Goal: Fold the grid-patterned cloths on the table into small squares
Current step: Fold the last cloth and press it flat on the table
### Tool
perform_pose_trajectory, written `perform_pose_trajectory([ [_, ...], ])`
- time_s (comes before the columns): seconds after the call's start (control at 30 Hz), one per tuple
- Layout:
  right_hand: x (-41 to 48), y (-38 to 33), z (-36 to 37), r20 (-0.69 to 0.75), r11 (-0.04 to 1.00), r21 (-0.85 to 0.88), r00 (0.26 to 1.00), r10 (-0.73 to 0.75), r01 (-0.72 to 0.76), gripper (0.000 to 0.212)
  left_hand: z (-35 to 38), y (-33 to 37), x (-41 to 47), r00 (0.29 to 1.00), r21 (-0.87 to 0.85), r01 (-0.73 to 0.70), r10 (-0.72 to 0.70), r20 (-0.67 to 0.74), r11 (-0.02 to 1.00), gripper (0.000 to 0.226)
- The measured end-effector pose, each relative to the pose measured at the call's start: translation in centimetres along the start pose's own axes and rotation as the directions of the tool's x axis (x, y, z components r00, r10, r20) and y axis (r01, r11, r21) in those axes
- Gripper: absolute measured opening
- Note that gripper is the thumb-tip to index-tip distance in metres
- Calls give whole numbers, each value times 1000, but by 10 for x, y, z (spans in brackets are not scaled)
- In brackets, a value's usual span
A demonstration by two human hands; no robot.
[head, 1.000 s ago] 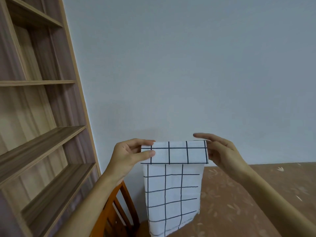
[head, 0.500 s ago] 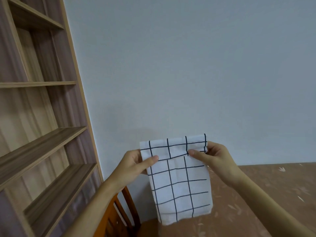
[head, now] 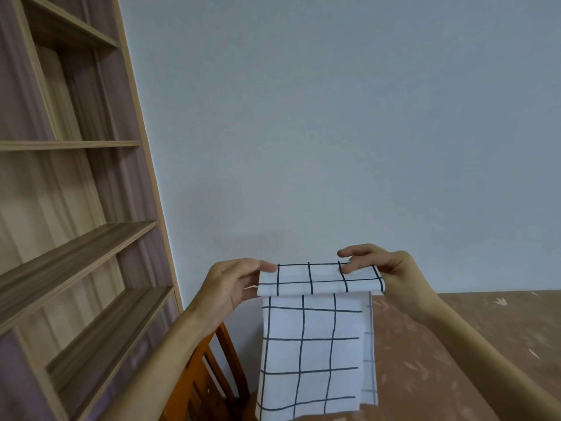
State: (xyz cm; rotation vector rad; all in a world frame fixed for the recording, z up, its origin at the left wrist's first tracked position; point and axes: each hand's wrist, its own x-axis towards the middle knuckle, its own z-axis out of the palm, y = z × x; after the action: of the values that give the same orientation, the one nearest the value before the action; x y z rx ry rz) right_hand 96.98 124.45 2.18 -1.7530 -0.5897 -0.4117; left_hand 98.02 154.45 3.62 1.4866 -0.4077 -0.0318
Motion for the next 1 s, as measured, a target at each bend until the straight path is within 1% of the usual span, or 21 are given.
perform_pose_trajectory([
  [0.03, 0, -2, 1, -3, 1000, 19, 1000, 9, -9, 63, 1, 0, 0, 1000, 33, -15, 15, -9, 999, 20],
  [0.1, -1, -6, 3, -28, 995, 91, 998, 52, -49, 52, 1, -3, 1, 998, 118, -41, 45, -36, 992, 39],
  [0.13, -1, -8, 4, -46, 986, 148, 995, 90, -82, 47, 1, -3, 2, 997, 116, -52, 58, -51, 992, 45],
  [0.17, 0, -9, 6, -55, 966, 224, 988, 146, -131, 44, 2, -3, 2, 995, 93, -66, 73, -69, 993, 48],
  [0.23, 2, -14, 11, -17, 878, 408, 960, 281, -250, 37, 2, -2, 2, 992, 22, -93, 94, -82, 995, 52],
  [0.27, 2, -16, 12, 9, 831, 470, 942, 334, -299, 37, 2, -1, 2, 991, -5, -102, 101, -85, 995, 55],
  [0.3, 1, -17, 13, 39, 805, 488, 930, 365, -337, 45, 3, -1, 2, 990, -26, -108, 106, -90, 994, 56],
  [0.33, -1, -16, 14, 78, 804, 472, 925, 371, -362, 56, 3, -1, 2, 989, -42, -118, 114, -97, 992, 54],
  [0.37, -2, -13, 15, 112, 829, 425, 930, 350, -363, 64, 4, 0, 2, 987, -55, -126, 120, -108, 990, 50],
  [0.4, -4, -12, 18, 127, 861, 369, 936, 327, -351, 65, 5, -1, 2, 985, -74, -133, 124, -120, 988, 44],
  [0.43, -6, -12, 20, 115, 894, 306, 945, 306, -327, 58, 7, 0, 2, 984, -98, -133, 120, -132, 986, 38],
  [0.47, -7, -15, 22, 71, 922, 248, 955, 289, -297, 46, 8, -1, 3, 984, -122, -131, 113, -139, 984, 31],
  [0.53, -8, -21, 26, -17, 949, 203, 968, 251, -242, 27, 11, -1, 2, 986, -124, -119, 103, -132, 985, 22],
  [0.6, -7, -22, 27, -36, 945, 229, 969, 246, -232, 19, 13, -3, 1, 986, -17, -118, 115, -119, 993, 16],
  [0.7, -5, -22, 25, -41, 930, 258, 959, 280, -260, 19, 14, -10, 0, 975, 269, -166, 198, -97, 949, 27],
  [0.73, -5, -20, 24, -26, 929, 249, 957, 288, -273, 20, 14, -13, 0, 968, 316, -191, 232, -97, 929, 30],
  [0.77, -6, -20, 23, -7, 930, 232, 956, 294, -285, 21, 15, -14, 1, 957, 333, -216, 267, -113, 918, 30],
  [0.83, -9, -21, 24, 55, 935, 186, 954, 295, -300, 19, 17, -12, 1, 925, 343, -267, 339, -169, 901, 21],
  [0.9, -11, -20, 26, 92, 944, 151, 955, 282, -293, 18, 16, -12, 2, 879, 382, -318, 421, -226, 868, 16],
  [0.97, -12, -18, 26, 55, 956, 137, 965, 256, -261, 16, 14, -13, 4, 844, 414, -332, 463, -270, 848, 19],
  [1.0, -11, -17, 25, 26, 958, 129, 966, 256, -257, 24, 12, -14, 4, 837, 419, -330, 467, -283, 846, 21],
])
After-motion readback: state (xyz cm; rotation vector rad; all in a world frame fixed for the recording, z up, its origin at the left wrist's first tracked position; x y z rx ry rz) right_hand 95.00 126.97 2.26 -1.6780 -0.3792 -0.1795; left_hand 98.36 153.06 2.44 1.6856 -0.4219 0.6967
